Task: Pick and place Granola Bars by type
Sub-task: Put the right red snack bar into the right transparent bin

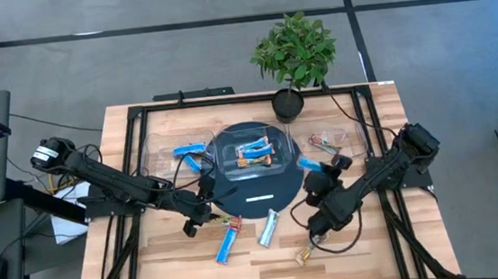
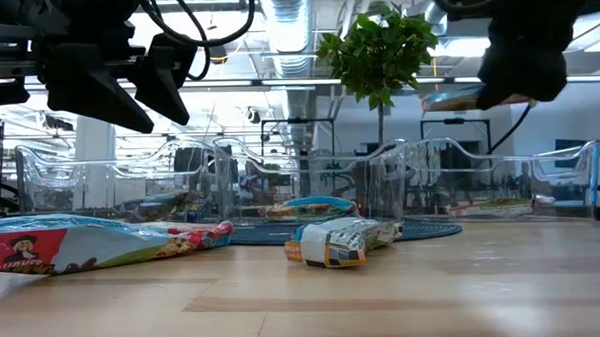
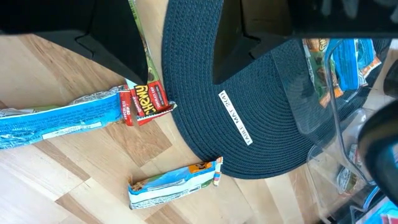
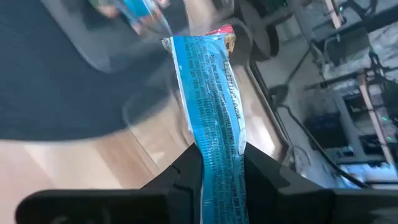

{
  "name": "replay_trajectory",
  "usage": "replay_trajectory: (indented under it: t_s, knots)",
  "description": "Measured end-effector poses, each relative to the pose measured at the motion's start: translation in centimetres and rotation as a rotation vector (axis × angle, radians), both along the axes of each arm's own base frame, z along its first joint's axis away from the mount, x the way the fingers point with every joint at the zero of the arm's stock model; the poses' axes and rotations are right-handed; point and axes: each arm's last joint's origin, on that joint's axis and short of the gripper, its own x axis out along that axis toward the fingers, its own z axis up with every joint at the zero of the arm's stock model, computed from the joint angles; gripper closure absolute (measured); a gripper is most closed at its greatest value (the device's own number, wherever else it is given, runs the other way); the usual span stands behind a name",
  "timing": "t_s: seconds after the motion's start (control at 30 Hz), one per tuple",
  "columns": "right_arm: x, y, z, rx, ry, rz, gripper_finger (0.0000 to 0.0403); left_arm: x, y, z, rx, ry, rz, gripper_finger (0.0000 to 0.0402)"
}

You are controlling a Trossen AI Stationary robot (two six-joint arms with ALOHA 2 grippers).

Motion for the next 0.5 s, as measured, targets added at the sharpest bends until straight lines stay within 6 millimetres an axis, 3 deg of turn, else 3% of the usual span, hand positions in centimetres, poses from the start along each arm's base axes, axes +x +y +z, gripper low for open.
replay_trajectory:
  t_s: [0.5]
  knots:
    - [-0.1, -7.6, -2.6, -0.067, 0.117, -0.29, 0.0331, 0.0, 0.0, 0.0, 0.004, -0.001, 0.004, 0.0223]
